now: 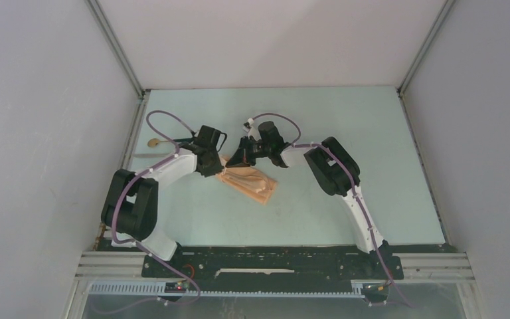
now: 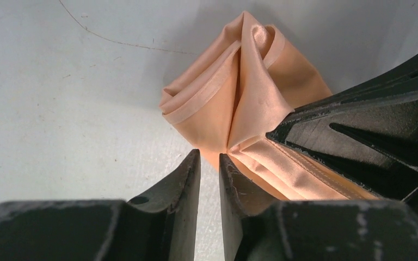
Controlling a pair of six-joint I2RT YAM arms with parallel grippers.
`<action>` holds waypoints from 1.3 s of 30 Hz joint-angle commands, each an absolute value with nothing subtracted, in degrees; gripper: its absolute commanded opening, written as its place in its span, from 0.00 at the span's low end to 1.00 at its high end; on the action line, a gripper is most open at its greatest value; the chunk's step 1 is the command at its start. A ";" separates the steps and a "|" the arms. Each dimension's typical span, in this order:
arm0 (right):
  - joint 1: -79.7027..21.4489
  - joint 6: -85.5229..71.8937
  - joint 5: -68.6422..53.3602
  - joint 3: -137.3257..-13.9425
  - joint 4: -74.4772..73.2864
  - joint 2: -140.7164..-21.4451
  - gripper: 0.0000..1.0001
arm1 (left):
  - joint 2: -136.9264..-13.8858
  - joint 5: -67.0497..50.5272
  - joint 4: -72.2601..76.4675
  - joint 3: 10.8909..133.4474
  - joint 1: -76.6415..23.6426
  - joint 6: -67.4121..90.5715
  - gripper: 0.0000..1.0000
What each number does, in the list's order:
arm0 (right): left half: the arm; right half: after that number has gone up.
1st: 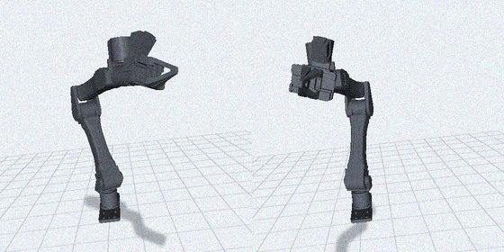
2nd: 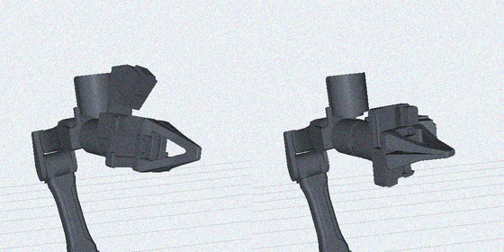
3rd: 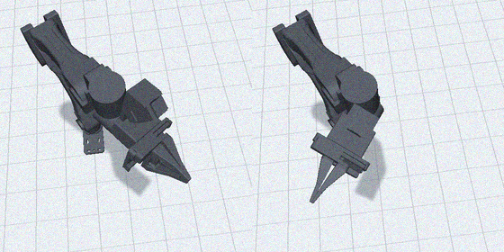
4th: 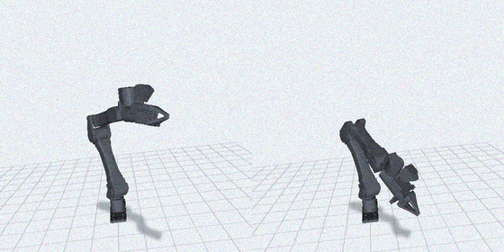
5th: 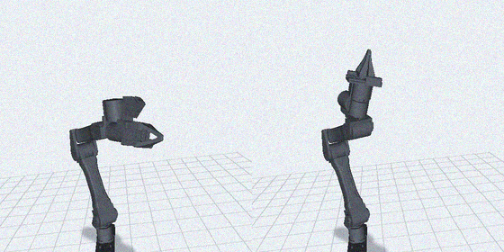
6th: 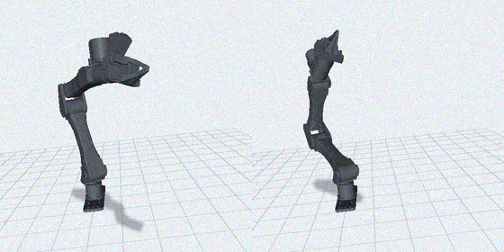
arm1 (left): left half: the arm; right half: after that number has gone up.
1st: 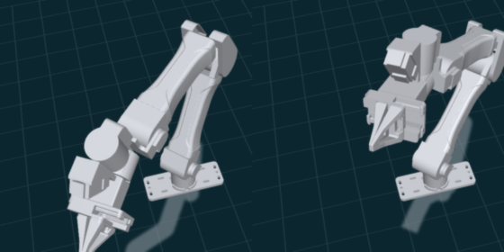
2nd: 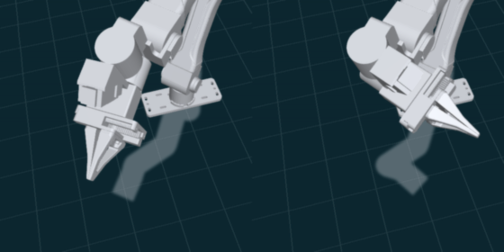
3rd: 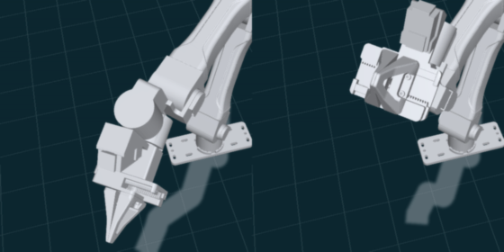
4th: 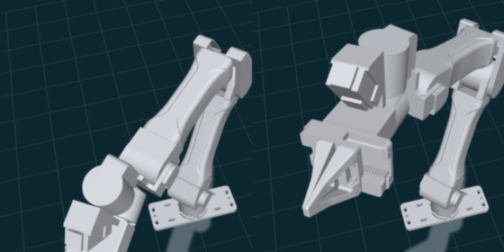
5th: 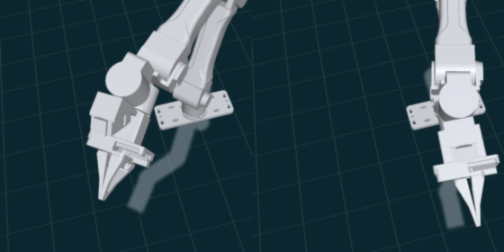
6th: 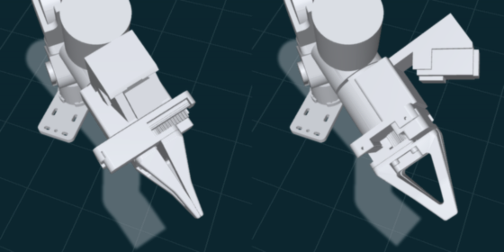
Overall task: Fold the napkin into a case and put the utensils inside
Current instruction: Grasp the top corner of the smaller rectangle folded napkin from the folded napkin.
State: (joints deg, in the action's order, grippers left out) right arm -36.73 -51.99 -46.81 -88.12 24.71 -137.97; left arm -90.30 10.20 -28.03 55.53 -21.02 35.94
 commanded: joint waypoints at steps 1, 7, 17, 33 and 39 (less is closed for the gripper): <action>-36.74 -51.98 -47.55 -88.68 26.17 -136.66 0.00 | -92.14 11.96 -28.10 58.55 -21.27 35.38 0.26; -36.74 -52.28 -47.72 -88.93 26.44 -136.93 0.00 | -94.57 11.77 -27.90 60.78 -21.28 34.98 0.32; -36.91 -52.25 -47.86 -89.10 26.46 -137.07 0.00 | -96.21 11.91 -28.19 60.85 -21.36 34.71 0.29; -36.59 -52.66 -48.07 -88.95 26.87 -137.08 0.00 | -92.24 12.91 -27.83 57.99 -21.53 34.24 0.27; -36.65 -52.64 -48.09 -88.92 26.89 -137.02 0.00 | -94.09 11.82 -27.29 58.61 -21.53 34.40 0.25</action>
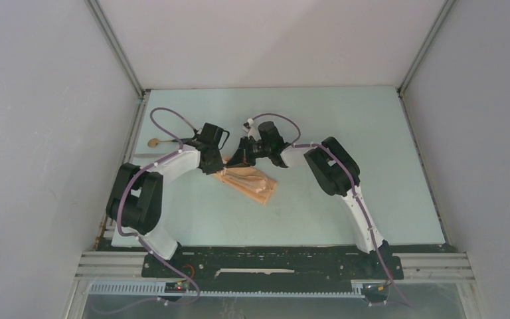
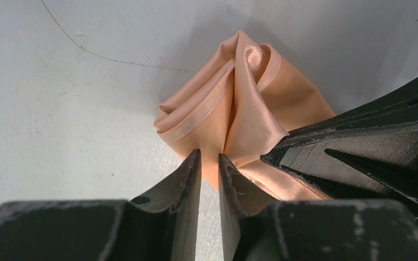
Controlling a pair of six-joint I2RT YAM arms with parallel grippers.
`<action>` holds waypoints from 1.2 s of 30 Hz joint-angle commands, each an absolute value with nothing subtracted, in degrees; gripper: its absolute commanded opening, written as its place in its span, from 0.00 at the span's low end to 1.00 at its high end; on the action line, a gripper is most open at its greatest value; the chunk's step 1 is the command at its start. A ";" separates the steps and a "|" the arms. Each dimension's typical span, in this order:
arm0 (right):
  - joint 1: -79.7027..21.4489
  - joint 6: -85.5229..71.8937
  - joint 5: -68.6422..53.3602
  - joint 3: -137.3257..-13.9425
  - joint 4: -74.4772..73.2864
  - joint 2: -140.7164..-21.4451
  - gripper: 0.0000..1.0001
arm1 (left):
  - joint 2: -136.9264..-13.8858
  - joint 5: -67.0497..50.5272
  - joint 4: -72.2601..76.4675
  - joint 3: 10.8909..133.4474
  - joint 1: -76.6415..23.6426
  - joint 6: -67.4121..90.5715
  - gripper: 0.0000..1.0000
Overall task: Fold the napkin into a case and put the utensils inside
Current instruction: Grasp the top corner of the smaller rectangle folded napkin from the folded napkin.
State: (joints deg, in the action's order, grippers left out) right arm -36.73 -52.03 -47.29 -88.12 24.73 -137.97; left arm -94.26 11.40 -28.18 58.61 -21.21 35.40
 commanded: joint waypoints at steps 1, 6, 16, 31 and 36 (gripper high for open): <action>-36.65 -52.62 -48.15 -88.90 26.87 -137.06 0.00 | -94.31 11.72 -27.32 58.82 -21.53 34.33 0.27; -36.65 -52.90 -48.25 -88.97 27.19 -137.28 0.00 | -95.64 11.75 -27.35 59.62 -21.58 34.24 0.30; -36.90 -52.92 -48.34 -89.11 27.23 -137.46 0.00 | -96.94 11.08 -26.55 60.13 -21.84 34.37 0.21; -39.27 -52.81 -46.84 -89.71 24.78 -138.81 0.00 | -89.14 14.15 -21.80 53.89 -21.88 36.09 0.00; -40.91 -51.39 -45.85 -90.70 21.49 -139.24 0.00 | -87.12 14.42 -19.98 52.28 -21.91 35.66 0.00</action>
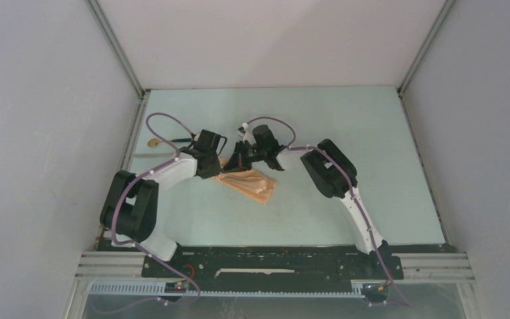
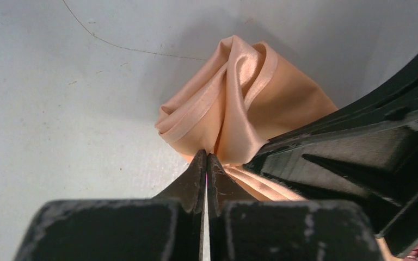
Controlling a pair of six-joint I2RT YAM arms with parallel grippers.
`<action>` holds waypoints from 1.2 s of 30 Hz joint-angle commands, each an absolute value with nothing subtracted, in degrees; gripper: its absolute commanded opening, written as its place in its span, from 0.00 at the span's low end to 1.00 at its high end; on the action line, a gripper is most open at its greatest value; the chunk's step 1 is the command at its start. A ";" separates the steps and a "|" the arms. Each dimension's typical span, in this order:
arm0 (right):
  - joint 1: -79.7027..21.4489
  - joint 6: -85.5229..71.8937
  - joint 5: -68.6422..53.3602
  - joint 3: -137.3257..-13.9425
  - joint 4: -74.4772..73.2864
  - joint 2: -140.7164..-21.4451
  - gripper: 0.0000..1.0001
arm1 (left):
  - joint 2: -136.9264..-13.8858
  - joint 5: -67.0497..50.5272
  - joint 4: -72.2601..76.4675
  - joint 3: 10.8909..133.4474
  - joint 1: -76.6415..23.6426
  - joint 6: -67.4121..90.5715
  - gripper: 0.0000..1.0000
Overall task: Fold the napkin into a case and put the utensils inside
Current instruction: Grasp the top corner of the smaller rectangle folded napkin from the folded napkin.
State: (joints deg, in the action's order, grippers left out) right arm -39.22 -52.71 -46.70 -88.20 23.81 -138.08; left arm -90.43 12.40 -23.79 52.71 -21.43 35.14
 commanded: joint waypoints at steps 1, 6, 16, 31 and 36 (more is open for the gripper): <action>-41.21 -50.91 -45.43 -91.27 20.24 -139.45 0.00 | -87.10 14.43 -19.74 52.28 -21.89 35.53 0.00; -43.22 -45.85 -43.22 -97.04 10.67 -141.91 0.00 | -87.09 12.35 -18.68 52.48 -22.02 34.75 0.00; -44.67 -42.73 -43.01 -104.30 3.59 -144.22 0.14 | -85.94 13.00 -19.33 50.73 -21.74 36.86 0.00; -41.82 -34.01 -48.76 -91.37 0.66 -128.31 0.44 | -86.71 13.37 -20.93 51.24 -21.18 36.28 0.00; -40.53 -30.40 -45.82 -92.89 -4.11 -127.40 0.39 | -86.54 13.19 -20.83 51.16 -21.18 35.96 0.00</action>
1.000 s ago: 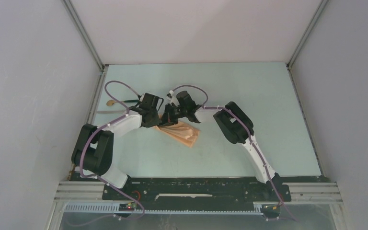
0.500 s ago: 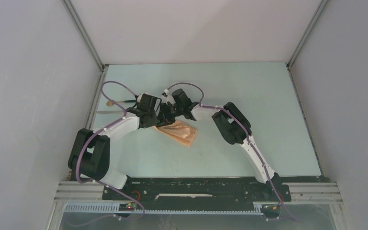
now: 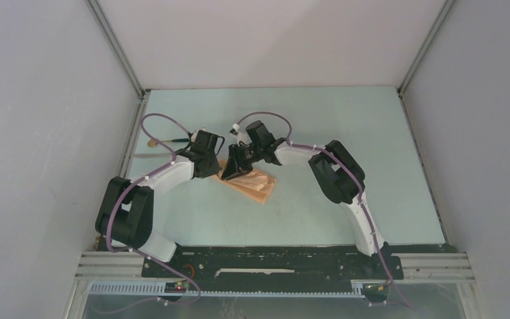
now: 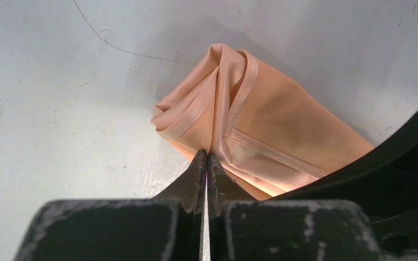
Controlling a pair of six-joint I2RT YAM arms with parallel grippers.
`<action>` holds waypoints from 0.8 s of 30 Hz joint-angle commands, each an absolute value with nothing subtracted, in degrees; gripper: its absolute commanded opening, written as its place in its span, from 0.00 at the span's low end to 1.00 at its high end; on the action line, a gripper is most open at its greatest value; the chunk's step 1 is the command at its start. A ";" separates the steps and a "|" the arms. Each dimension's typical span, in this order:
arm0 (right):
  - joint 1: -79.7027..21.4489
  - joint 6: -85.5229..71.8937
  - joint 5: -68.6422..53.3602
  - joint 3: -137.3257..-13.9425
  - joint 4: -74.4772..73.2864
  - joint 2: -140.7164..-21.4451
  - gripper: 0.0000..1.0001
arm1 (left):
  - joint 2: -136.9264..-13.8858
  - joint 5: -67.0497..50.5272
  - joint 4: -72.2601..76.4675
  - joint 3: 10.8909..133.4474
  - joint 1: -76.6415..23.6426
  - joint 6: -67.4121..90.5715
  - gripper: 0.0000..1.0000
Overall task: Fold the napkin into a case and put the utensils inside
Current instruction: Grasp the top corner of the smaller rectangle folded napkin from the folded napkin.
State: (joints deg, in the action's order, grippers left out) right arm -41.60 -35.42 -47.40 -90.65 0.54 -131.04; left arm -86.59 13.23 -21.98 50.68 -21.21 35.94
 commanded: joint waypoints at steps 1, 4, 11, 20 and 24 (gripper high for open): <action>-40.52 -28.42 -44.11 -94.49 -6.64 -127.85 0.39 | -86.49 13.24 -20.83 51.11 -21.18 35.97 0.00; -41.14 -23.51 -39.38 -99.35 -10.09 -130.17 0.40 | -86.52 13.20 -20.83 51.24 -21.18 35.87 0.00; -40.69 -28.56 -37.76 -108.36 -10.82 -138.48 0.38 | -86.40 13.18 -20.77 51.23 -21.18 35.69 0.00; -41.14 -36.10 -37.38 -103.16 -3.80 -138.95 0.37 | -86.74 12.75 -20.55 51.50 -21.18 35.68 0.00; -42.74 -38.68 -35.82 -103.71 -4.71 -141.01 0.32 | -86.92 11.98 -20.33 51.78 -21.19 35.79 0.00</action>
